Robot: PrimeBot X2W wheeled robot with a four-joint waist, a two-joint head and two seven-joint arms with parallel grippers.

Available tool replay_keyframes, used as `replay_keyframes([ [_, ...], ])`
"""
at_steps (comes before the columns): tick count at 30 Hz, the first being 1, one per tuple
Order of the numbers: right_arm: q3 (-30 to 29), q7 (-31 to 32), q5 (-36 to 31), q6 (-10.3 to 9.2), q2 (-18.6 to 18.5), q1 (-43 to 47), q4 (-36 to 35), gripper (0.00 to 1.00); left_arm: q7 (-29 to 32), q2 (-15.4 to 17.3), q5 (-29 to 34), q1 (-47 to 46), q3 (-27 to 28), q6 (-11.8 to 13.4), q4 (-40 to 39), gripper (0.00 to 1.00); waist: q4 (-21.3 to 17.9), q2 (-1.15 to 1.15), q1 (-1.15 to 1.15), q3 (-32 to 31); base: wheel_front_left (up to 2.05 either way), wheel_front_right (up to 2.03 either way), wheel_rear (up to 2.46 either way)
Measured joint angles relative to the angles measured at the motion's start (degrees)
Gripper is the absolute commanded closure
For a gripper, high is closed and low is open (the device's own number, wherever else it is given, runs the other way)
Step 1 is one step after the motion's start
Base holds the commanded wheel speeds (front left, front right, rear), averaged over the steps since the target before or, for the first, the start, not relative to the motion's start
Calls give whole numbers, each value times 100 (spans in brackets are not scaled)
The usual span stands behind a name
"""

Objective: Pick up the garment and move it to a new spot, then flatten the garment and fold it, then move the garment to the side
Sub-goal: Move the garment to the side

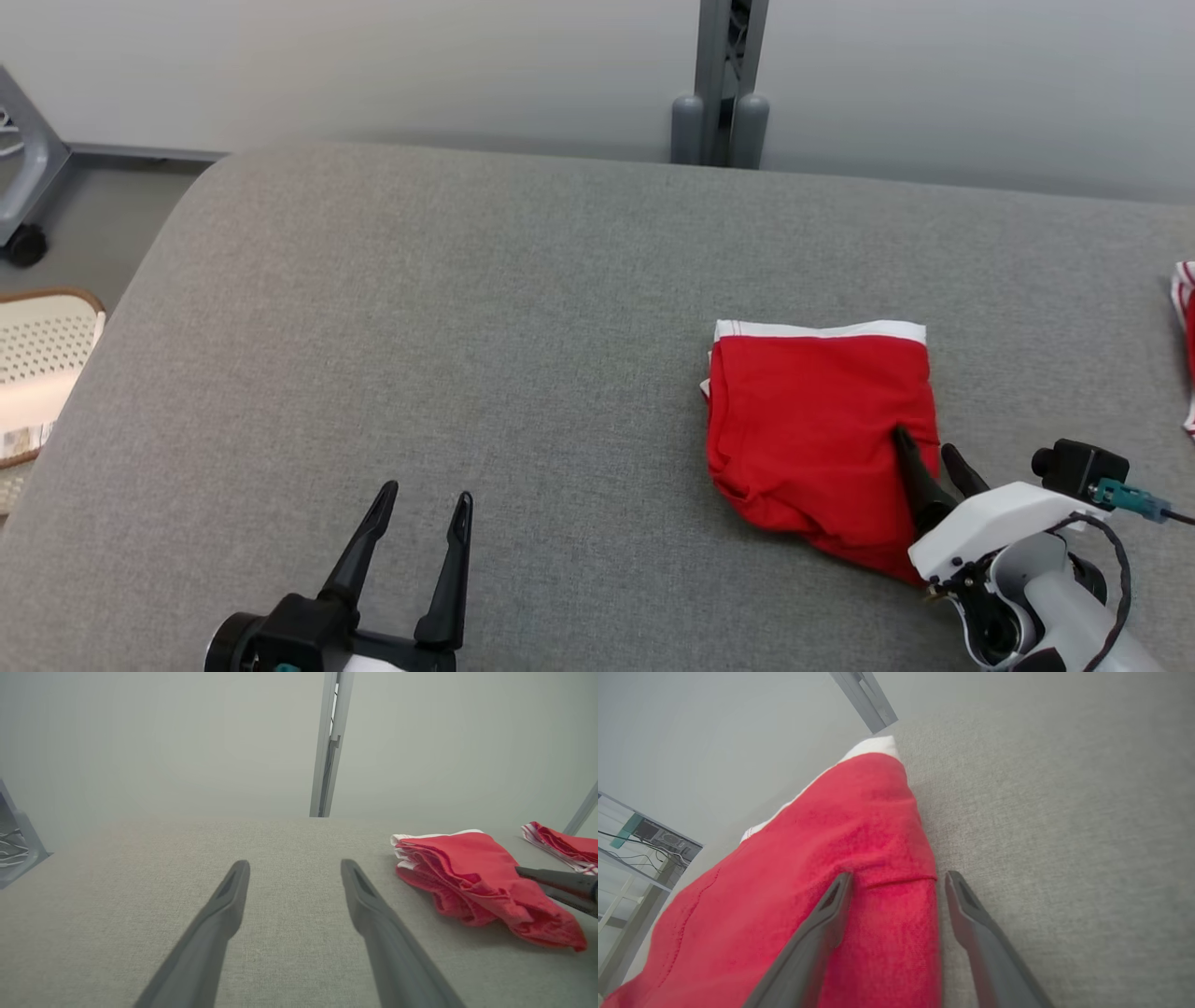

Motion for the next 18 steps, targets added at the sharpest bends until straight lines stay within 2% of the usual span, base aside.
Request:
replay_keyframes([
  [6, 323, 143, 276, 0, -80, -240, 196, 0, 0, 0, -9, -141, 15, -22, 30, 0, 102, 0, 0, 216, 0, 0, 0],
  [7, 377, 140, 311, 0, -101, -264, 203, 40, 0, 0, -9, -166, 15, -22, 35, 0, 111, 0, 0, 234, 0, 0, 0],
  [10, 536, 36, 372, 0, -153, -308, 212, 100, 0, 1, -15, -192, 15, -20, 46, 0, 114, 0, 0, 258, 0, 0, 0],
  [18, 845, -280, 481, 0, -285, -293, 235, 100, 0, 1, -15, -205, 23, -13, 71, 0, 5, 0, 0, 184, 0, 0, 0],
])
